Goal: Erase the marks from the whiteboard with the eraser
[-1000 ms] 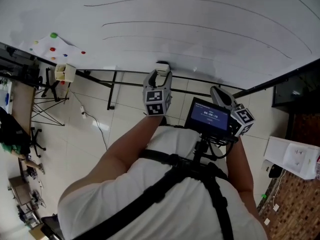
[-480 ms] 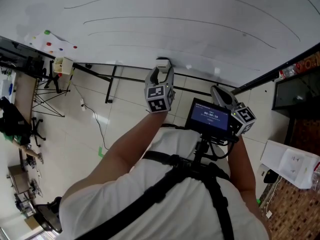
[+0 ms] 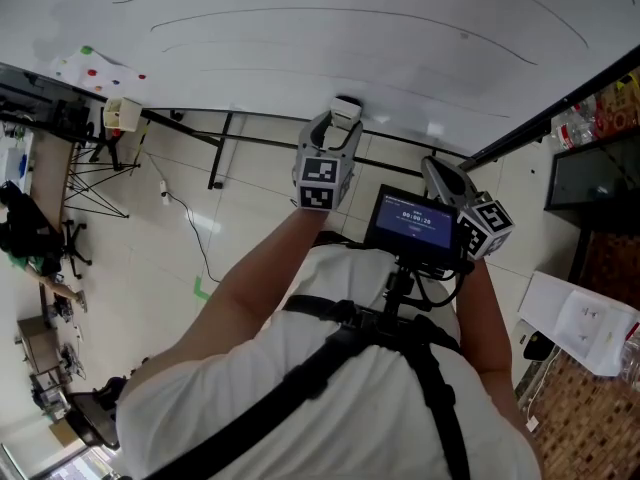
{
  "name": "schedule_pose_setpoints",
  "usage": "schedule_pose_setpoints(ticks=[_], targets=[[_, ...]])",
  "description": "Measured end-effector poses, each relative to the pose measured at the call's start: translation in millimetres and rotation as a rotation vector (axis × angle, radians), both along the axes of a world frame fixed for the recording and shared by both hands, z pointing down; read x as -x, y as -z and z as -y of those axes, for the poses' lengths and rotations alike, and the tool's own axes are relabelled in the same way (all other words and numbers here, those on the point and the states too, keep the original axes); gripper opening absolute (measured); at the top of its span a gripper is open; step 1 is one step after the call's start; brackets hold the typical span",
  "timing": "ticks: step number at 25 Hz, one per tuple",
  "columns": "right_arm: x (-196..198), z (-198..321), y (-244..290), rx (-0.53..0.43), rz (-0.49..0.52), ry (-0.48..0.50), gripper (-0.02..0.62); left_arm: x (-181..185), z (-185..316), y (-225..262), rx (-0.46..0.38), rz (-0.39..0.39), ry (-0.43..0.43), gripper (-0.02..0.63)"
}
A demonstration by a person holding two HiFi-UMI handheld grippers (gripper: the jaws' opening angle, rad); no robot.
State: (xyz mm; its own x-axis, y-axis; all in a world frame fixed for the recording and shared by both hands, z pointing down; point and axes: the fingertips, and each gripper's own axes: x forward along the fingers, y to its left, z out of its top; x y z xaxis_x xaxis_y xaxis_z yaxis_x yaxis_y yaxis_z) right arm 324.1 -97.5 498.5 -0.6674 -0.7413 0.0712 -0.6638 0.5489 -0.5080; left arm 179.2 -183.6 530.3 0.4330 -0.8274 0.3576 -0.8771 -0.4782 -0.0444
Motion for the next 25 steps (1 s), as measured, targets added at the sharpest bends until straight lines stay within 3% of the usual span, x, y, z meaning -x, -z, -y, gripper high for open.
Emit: schedule_pose_setpoints(ticks=[7, 12, 14, 21, 25], targets=[[2, 3, 6, -0.008, 0.013, 0.007, 0.015, 111, 26, 8, 0.012, -0.03, 0.304, 0.264], [1, 4, 9, -0.012, 0.01, 0.001, 0.015, 121, 30, 10, 0.011, -0.053, 0.353, 0.265], [0, 4, 8, -0.009, 0.014, -0.006, 0.015, 110, 27, 5, 0.024, -0.05, 0.332, 0.265], [-1, 3, 10, -0.001, 0.006, -0.029, 0.015, 30, 12, 4, 0.005, 0.015, 0.128, 0.265], [-7, 0, 5, 0.008, 0.001, -0.049, 0.015, 9, 9, 4, -0.008, 0.017, 0.067, 0.265]])
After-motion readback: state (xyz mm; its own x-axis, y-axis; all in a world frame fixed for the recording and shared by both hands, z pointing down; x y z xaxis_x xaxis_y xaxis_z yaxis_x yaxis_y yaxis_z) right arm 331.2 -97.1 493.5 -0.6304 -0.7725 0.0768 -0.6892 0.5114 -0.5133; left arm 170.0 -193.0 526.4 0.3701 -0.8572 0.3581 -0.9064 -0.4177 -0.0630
